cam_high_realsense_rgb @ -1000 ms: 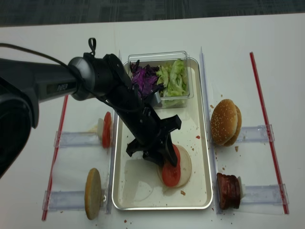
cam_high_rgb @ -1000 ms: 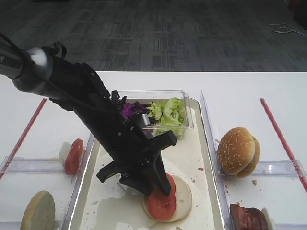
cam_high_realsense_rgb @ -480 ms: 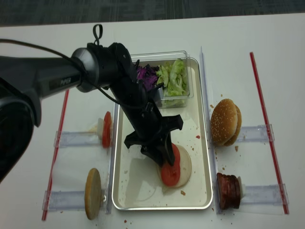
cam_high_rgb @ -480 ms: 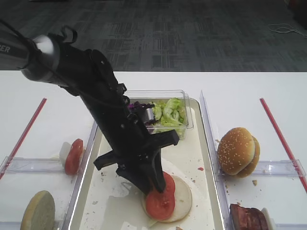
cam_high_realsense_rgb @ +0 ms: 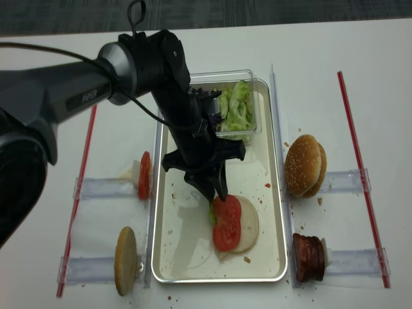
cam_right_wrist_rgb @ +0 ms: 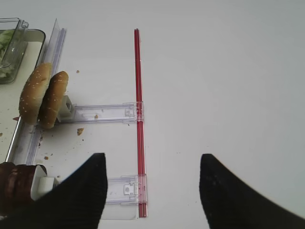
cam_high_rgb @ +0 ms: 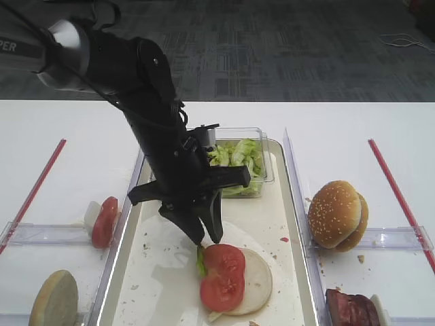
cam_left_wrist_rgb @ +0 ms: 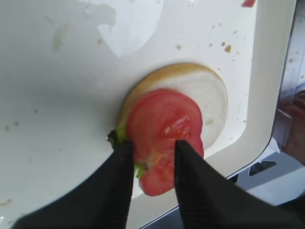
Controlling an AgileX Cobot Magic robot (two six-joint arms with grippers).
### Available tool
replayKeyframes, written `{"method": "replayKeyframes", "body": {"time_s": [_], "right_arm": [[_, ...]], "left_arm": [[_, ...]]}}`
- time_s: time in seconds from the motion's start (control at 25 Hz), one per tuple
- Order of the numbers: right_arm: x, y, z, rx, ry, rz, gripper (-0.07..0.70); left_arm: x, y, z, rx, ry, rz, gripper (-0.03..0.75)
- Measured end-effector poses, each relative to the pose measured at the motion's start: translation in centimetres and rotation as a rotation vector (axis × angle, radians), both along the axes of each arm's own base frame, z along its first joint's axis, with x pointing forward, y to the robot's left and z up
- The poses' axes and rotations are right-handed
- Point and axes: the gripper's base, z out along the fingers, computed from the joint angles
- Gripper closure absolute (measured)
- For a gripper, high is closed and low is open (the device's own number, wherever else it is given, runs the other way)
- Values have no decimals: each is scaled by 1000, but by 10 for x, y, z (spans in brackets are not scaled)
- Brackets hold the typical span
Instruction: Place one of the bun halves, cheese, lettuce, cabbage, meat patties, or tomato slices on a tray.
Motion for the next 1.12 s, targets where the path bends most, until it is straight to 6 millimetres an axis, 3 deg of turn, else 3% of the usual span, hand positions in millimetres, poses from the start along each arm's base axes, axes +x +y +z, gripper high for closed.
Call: {"method": "replayKeyframes", "body": {"time_s": [0.6, 1.12], "right_arm": [[0, 0, 0, -12, 2, 7, 165], [0, 0, 0, -12, 2, 7, 165]], "left_arm": [[5, 14, 26, 134, -126, 22, 486], [9, 25, 27, 234, -196, -13, 486]]}}
